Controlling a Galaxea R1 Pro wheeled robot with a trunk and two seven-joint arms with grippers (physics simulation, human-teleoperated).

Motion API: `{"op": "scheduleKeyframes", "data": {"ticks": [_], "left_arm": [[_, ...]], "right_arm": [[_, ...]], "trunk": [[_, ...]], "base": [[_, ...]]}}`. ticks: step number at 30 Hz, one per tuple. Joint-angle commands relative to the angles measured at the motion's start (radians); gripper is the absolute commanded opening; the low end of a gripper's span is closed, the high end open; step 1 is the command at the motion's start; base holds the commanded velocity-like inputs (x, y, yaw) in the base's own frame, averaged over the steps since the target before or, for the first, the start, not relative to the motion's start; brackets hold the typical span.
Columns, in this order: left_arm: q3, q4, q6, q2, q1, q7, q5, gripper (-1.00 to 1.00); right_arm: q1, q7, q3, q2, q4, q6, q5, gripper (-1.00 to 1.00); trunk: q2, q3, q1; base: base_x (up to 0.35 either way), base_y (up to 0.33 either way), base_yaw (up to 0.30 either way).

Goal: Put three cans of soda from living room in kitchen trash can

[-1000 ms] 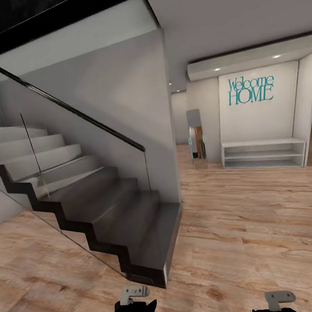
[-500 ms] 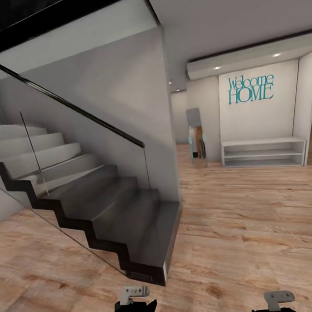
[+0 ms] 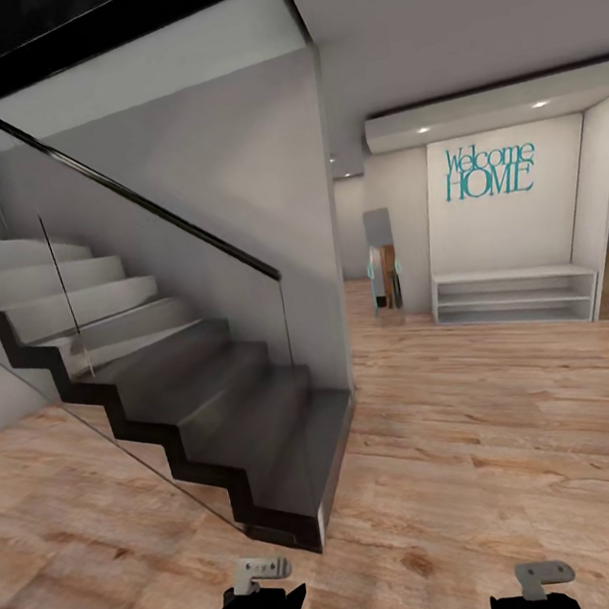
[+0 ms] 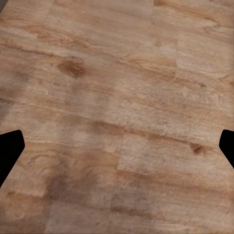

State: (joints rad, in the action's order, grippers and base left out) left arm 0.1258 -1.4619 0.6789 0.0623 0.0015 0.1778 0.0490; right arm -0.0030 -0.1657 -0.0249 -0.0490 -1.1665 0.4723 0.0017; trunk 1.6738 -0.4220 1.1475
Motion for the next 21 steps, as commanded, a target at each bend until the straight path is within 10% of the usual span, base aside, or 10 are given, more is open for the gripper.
{"op": "scheduleKeyframes", "data": {"ticks": [1,21], "left_arm": [[0.0,0.0,-0.001,0.0,0.0,0.0,0.0,1.0],[-0.006,-0.008,-0.005,-0.01,0.0,-0.053,-0.01,1.0]], "right_arm": [[0.0,0.0,0.0,0.0,-0.001,0.0,0.0,1.0],[0.0,0.001,0.003,-0.032,-0.14,0.01,0.001,1.0]], "trunk": [[0.007,-0.003,0.004],[0.147,-0.09,0.081]], "base": [[0.0,0.0,0.0],[0.0,0.0,0.0]]}}
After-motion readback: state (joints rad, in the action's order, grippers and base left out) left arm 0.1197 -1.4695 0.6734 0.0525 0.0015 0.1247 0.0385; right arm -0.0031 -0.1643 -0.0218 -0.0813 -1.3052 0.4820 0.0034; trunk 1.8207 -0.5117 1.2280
